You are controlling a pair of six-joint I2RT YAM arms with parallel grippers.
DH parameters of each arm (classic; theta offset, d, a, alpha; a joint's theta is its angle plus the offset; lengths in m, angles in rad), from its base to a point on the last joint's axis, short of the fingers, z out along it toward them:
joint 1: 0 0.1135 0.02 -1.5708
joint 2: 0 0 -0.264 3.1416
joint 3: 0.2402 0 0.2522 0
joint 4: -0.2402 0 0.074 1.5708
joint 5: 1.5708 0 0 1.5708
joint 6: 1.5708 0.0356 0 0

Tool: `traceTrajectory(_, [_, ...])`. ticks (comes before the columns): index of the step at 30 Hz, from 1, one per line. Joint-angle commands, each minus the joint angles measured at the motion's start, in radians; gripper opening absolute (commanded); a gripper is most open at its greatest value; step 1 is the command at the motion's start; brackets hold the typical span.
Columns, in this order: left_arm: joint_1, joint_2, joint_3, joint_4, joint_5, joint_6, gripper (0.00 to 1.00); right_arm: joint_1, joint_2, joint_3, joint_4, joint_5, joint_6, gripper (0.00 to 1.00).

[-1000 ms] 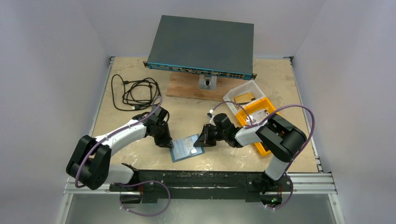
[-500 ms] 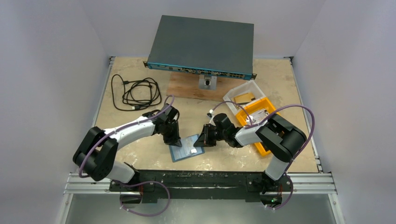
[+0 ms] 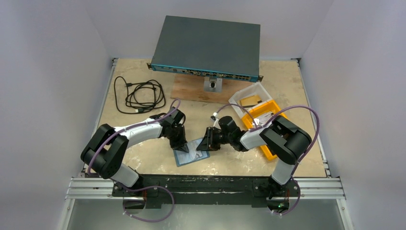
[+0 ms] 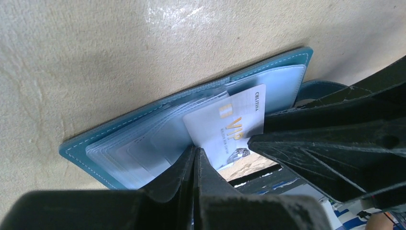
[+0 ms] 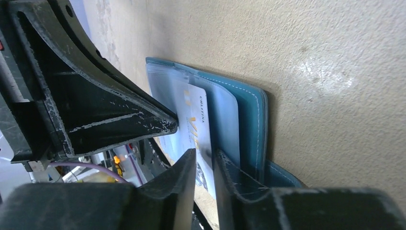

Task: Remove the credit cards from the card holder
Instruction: Remove the credit card from the card holder.

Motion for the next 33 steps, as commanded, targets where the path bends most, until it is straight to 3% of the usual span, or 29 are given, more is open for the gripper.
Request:
traceTrajectory(1, [-0.004, 0.054, -0.041, -0.022, -0.094, 0.006, 0.0, -0.002, 0.03, 0.016, 0.035, -0.035, 0.007, 0.18])
traceTrajectory(7, [-0.005, 0.055, -0.043, -0.035, -0.105, 0.005, 0.0, -0.002, 0.016, 0.026, 0.009, -0.038, -0.003, 0.0])
traceTrajectory(22, [0.005, 0.001, -0.086, -0.018, -0.115, 0.021, 0.0, -0.06, -0.224, 0.014, -0.291, 0.108, -0.098, 0.0])
traceTrajectory(31, [0.002, -0.108, 0.041, -0.027, -0.069, 0.078, 0.0, -0.065, -0.381, 0.046, -0.437, 0.189, -0.095, 0.0])
traceTrajectory(33, [0.002, -0.144, 0.078, -0.054, -0.068, 0.09, 0.08, -0.068, -0.42, 0.055, -0.474, 0.216, -0.091, 0.0])
